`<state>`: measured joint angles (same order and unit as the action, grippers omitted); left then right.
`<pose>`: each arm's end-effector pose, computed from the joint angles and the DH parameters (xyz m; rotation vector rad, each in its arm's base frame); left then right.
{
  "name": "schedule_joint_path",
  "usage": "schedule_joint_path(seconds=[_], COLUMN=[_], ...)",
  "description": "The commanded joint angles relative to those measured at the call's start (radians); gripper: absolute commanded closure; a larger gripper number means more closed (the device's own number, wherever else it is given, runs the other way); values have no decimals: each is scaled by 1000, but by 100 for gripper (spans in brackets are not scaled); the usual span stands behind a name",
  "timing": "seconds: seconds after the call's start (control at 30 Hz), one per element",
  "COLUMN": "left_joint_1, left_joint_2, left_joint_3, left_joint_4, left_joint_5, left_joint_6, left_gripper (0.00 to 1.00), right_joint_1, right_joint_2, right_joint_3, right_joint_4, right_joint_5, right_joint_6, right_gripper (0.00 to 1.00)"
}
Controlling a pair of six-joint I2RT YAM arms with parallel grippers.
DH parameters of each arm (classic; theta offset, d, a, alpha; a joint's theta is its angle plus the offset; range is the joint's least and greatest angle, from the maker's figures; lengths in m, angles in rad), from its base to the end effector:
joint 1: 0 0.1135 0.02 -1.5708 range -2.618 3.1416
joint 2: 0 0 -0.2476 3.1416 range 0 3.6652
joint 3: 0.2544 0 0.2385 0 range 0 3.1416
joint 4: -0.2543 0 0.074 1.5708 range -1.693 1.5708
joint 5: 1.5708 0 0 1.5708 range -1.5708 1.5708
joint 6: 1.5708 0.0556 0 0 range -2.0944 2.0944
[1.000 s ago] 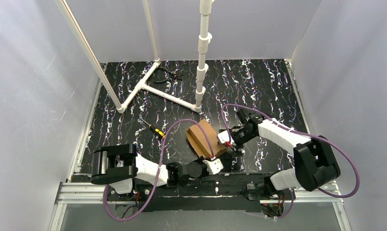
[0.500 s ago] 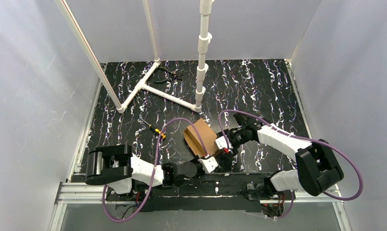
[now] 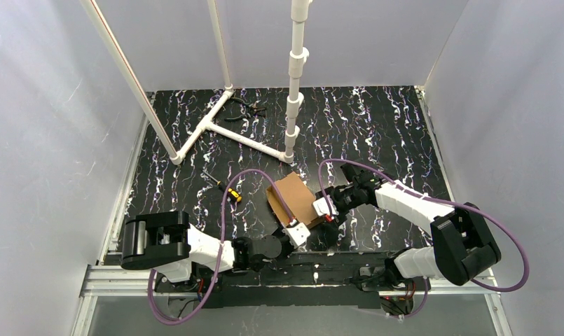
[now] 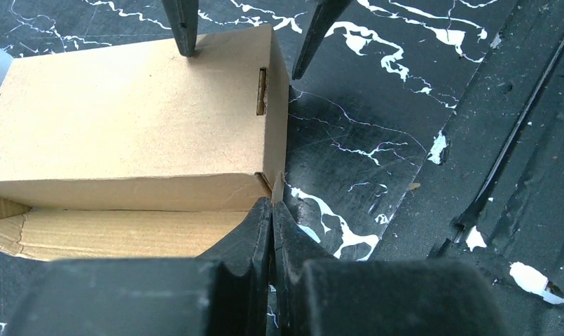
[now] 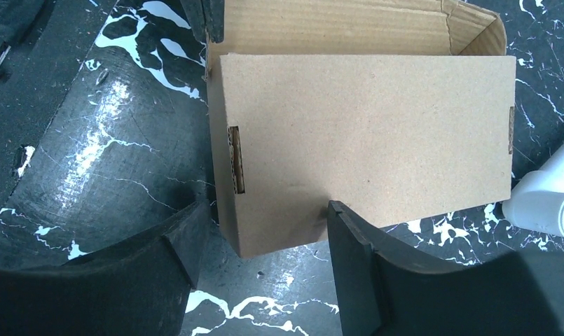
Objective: Fold the paper box
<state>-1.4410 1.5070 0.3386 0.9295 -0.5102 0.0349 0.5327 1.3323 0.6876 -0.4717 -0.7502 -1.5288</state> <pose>0.0617 -0.2631 0.1427 0.9252 1.5581 -0.5487 0.1810 0.1507 0.1603 -2.1192 1.0217 0.5516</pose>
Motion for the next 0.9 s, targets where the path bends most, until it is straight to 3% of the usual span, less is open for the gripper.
schedule_joint_path(seconds=[0.0, 0.87], left_joint_1=[7, 8], left_joint_2=[-12, 29], left_joint_3=[-21, -128], left_joint_4=[49, 254], left_joint_5=[-55, -69], left_joint_6=[-62, -99], left_gripper=[100, 100], right_joint_1=[5, 41], right_joint_2=[-2, 25], right_joint_3=[-36, -47], right_joint_4=[2, 19], right_joint_5=[76, 135], right_joint_6=[33, 46], right_gripper=[31, 37])
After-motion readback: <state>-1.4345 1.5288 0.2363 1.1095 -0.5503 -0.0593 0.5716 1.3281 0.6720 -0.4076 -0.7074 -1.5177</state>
